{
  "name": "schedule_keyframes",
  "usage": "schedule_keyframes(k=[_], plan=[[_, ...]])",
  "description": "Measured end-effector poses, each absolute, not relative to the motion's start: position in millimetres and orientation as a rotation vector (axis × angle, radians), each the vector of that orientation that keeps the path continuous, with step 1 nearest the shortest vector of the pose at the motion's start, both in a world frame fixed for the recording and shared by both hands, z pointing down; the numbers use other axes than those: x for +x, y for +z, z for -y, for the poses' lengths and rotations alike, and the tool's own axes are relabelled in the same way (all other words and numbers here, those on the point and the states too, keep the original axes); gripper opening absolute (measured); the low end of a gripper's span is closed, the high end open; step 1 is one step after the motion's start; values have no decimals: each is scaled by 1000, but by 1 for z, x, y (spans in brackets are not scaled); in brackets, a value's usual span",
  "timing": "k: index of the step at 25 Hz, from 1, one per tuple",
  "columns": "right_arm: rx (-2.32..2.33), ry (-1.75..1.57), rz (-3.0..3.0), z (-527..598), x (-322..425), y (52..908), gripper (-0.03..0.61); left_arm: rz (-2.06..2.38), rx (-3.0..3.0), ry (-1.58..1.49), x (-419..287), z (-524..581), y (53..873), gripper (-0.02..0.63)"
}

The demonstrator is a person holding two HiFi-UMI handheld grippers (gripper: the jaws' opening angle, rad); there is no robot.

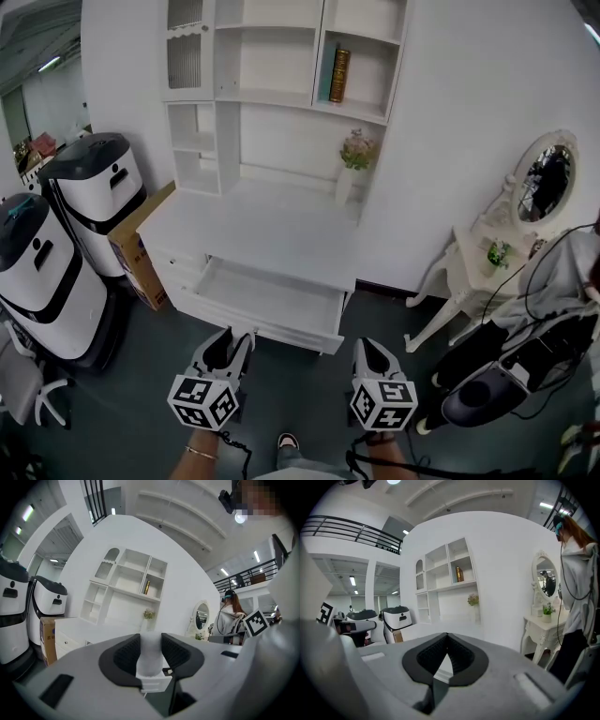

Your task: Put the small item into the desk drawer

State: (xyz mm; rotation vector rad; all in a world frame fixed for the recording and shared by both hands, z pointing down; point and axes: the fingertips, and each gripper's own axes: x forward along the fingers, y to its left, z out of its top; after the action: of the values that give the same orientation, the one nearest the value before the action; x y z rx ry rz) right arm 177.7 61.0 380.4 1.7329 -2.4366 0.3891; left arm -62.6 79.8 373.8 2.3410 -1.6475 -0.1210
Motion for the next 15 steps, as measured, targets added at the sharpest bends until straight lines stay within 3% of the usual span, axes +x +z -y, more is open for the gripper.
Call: schedule_keyframes(k=[15], plan=[[1745, 480, 2463, 46, 204, 388, 5, 1620, 2371, -109, -33, 23, 364, 140]])
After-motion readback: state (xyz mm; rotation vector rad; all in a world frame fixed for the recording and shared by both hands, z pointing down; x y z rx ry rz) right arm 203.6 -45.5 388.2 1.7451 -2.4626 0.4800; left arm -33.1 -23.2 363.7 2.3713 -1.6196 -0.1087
